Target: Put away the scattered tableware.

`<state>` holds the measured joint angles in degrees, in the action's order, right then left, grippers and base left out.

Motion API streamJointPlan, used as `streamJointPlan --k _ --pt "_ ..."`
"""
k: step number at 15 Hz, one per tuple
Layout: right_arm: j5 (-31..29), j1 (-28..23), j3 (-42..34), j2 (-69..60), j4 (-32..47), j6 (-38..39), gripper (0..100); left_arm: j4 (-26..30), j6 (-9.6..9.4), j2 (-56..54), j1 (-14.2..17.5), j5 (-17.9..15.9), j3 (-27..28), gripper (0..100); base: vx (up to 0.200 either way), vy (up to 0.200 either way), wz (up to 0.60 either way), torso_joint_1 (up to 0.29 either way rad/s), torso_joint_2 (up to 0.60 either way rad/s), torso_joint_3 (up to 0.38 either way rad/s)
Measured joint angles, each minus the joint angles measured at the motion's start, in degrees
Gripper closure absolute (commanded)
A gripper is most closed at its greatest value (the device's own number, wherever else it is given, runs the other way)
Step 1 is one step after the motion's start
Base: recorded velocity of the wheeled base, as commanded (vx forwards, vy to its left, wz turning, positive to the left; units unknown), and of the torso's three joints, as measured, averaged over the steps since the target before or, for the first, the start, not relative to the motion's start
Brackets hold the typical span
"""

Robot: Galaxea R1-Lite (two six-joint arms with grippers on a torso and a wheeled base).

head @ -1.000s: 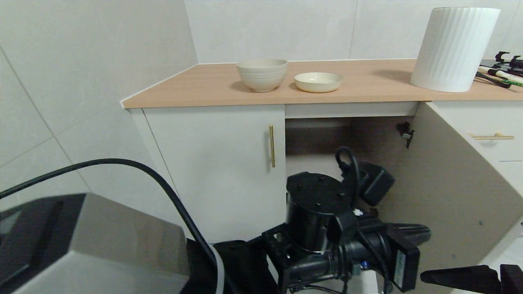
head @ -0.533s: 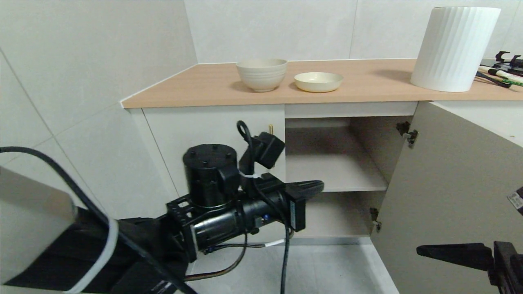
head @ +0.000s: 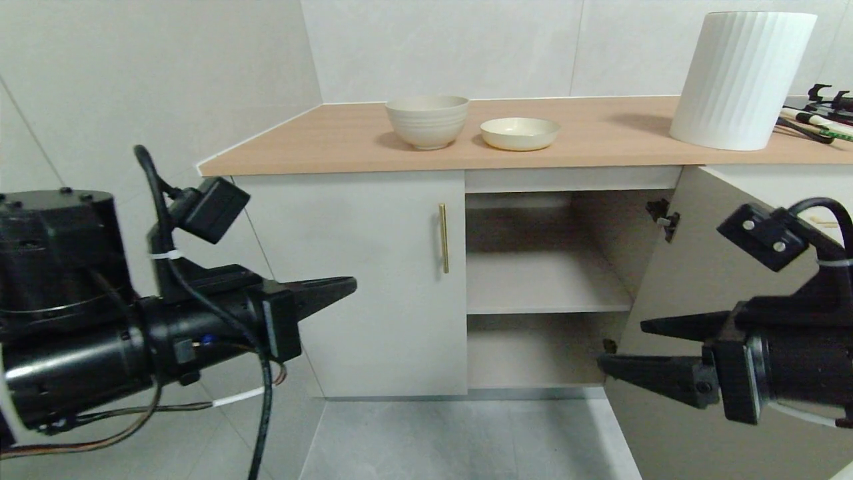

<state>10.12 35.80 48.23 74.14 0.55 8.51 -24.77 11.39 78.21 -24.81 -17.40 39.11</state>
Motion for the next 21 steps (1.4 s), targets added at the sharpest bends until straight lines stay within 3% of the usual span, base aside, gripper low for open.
streamJointPlan --k 2,3,6,9,15,21 --pt "-0.1 -0.6 7.3 3.6 6.6 0.2 0 4.3 -0.06 -4.2 2.4 -0.7 2.1 100 0.000 0.000 0.00 0.000 0.00 0.000" --pt "-0.5 -1.0 9.2 5.3 6.9 0.7 0 4.4 -0.01 -5.1 2.8 -0.8 2.6 0 0.000 0.000 0.00 0.000 0.00 0.000" --pt "-1.9 -1.5 11.0 6.9 6.6 4.7 0 3.9 0.38 -4.2 3.7 -0.8 2.9 0 0.000 0.000 0.00 0.000 0.00 0.000" --pt "-5.1 -1.5 12.4 7.1 6.8 7.0 0 0.3 2.43 -3.1 5.9 -0.3 3.5 0 0.000 0.000 0.00 0.000 0.00 0.000" --pt "-5.7 -1.5 13.1 6.4 7.0 7.4 0 -0.4 2.55 -4.4 6.9 -0.3 4.2 0 0.000 0.000 0.00 0.000 0.00 0.000" --pt "-5.8 -1.5 12.9 5.7 7.1 7.4 0 0.3 2.22 -6.5 7.0 -0.3 4.5 0 0.200 0.000 0.00 0.007 0.00 0.002"
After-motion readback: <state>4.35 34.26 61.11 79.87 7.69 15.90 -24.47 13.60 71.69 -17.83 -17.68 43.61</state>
